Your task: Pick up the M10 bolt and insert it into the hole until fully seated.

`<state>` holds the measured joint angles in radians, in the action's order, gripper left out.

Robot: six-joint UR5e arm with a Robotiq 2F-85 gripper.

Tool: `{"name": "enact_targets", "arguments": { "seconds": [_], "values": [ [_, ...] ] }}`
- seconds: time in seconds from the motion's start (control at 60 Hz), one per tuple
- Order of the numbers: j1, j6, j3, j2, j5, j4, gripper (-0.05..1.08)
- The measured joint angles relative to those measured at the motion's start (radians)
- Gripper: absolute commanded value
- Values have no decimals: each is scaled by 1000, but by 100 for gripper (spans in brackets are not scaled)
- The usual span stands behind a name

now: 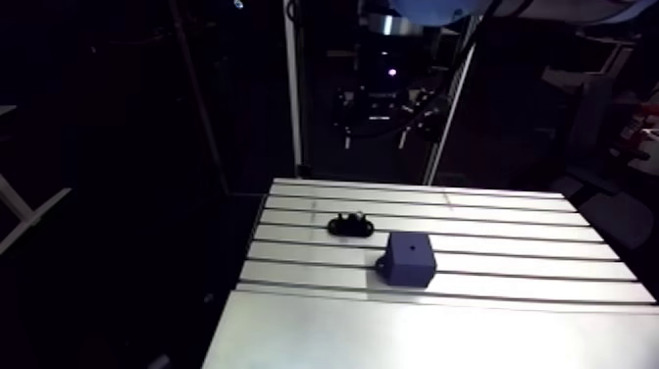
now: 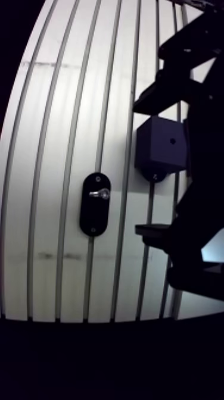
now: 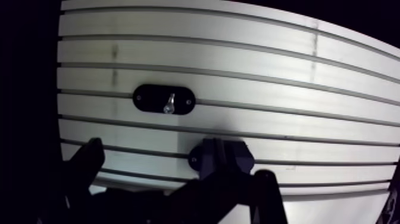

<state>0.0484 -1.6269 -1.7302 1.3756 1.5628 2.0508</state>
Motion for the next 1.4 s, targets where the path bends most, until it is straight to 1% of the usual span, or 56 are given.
{"name": "enact_targets", "arguments": {
  "seconds": [0.183,0.25,0.283,0.3,0.317,0.333,0.35,0.433,0.45,0.633,1.05,1.4],
  "values": [
    [-1,-1,-72,0,0,83,4],
    [-1,0,-91,-1,1,105,8],
    [-1,0,-100,-1,1,115,15],
    [-1,0,-104,-1,1,120,15],
    [-1,0,-108,-1,1,125,18],
    [-1,0,-112,-2,1,129,18],
    [-1,0,-115,-2,1,134,21],
    [-1,1,-130,-6,1,156,26],
    [0,1,-132,-7,1,160,29],
    [0,3,-146,-26,-1,195,39],
    [3,1,-143,-87,-3,236,41],
    [6,-1,-127,-130,-3,247,43]
  ]
}}
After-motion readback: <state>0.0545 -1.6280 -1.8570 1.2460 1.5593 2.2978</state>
